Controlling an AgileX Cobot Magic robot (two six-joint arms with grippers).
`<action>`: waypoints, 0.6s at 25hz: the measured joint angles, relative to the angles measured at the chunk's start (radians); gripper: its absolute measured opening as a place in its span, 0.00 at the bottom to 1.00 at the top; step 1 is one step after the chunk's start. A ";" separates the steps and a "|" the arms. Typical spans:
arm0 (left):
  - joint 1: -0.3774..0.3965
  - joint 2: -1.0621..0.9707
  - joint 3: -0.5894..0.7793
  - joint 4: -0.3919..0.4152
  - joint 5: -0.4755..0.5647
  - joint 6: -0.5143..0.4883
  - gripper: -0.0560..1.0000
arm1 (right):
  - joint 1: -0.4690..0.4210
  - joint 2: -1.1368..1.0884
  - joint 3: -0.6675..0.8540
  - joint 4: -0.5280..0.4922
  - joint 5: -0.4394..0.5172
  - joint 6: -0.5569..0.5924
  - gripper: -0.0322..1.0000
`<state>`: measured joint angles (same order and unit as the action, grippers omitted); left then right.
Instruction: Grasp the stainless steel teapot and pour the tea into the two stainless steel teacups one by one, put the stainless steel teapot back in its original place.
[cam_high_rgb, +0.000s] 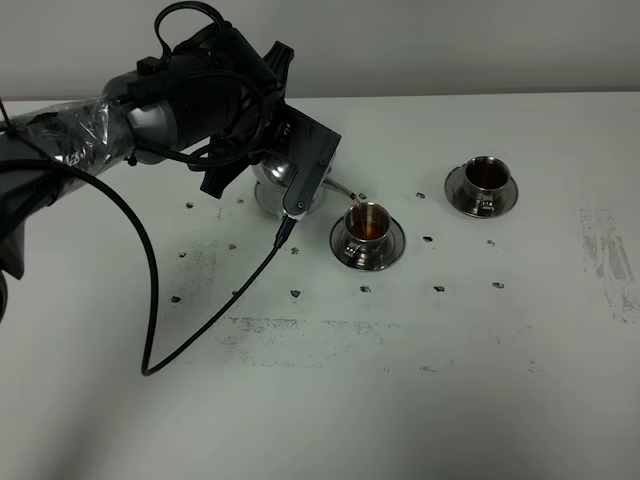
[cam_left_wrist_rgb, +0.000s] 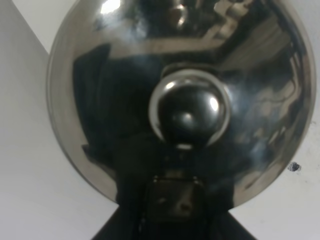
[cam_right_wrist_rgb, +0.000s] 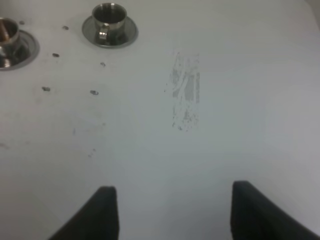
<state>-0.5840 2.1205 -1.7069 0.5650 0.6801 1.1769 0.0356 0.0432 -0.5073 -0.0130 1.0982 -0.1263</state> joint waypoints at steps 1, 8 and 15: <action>0.000 0.000 0.000 0.000 -0.003 0.000 0.23 | 0.000 0.000 0.000 0.000 0.000 0.000 0.52; -0.001 0.000 0.000 0.000 -0.012 0.015 0.23 | 0.000 0.000 0.000 0.000 0.000 0.000 0.52; -0.002 0.000 0.000 0.000 -0.014 0.037 0.23 | 0.000 0.000 0.000 0.000 0.000 0.000 0.52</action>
<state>-0.5857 2.1205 -1.7069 0.5650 0.6656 1.2143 0.0356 0.0432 -0.5073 -0.0130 1.0982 -0.1263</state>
